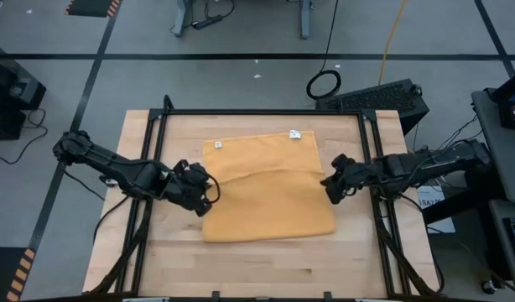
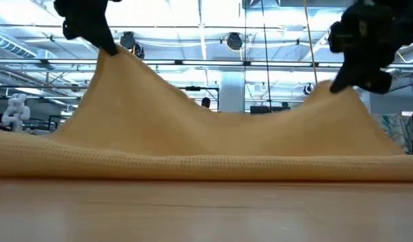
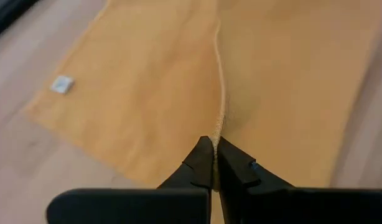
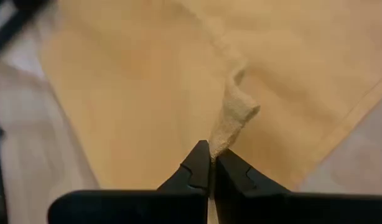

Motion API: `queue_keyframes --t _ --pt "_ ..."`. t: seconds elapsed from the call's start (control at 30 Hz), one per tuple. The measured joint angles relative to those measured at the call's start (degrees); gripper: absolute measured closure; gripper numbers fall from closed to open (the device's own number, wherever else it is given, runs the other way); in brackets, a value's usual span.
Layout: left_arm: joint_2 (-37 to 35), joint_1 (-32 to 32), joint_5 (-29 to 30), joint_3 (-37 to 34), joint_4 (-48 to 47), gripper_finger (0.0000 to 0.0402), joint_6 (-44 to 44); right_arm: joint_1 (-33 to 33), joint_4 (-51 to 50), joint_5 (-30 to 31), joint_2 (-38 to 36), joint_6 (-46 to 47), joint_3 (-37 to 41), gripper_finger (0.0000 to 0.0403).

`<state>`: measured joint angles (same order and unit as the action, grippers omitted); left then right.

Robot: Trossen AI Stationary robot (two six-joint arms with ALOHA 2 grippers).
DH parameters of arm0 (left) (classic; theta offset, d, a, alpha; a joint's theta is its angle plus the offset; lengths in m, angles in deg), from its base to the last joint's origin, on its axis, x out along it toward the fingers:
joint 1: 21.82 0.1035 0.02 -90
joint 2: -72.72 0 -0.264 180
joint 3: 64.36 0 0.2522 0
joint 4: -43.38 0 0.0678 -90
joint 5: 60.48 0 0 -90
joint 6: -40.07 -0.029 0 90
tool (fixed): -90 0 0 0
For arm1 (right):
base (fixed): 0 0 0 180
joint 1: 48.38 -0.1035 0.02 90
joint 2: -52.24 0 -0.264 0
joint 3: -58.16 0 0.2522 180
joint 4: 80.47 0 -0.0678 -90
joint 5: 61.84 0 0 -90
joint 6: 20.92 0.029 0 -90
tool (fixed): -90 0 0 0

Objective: Roll towel
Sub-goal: Roll the yellow towel

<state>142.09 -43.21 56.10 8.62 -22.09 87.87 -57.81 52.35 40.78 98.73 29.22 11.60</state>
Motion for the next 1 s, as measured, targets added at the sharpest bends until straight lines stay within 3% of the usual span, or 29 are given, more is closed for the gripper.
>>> queue_keyframes --t 0.23,0.4,0.57,0.83,1.0 --pt "0.02 -0.97 -8.6 -3.52 6.97 0.039 2.86 -1.13 0.48 -13.64 6.82 1.4 4.33 0.0402" --pt "0.16 -3.37 -11.94 -6.54 12.65 0.0389 2.85 -3.12 -5.03 -14.0 7.87 7.57 6.4 0.0402" --pt "1.36 -3.76 -11.59 -6.97 12.42 0.0389 2.81 -3.17 -4.95 -14.09 7.45 6.6 7.11 0.0394" --pt "1.9 -3.76 -11.09 -6.97 12.35 0.0389 0.82 -3.01 -5.65 -16.16 1.96 -0.84 7.11 0.0288" --pt "1.9 -3.76 -9.81 -6.97 12.24 0.0389 0.78 -0.91 -6.93 -20.31 -0.51 1.61 7.13 0.0217"
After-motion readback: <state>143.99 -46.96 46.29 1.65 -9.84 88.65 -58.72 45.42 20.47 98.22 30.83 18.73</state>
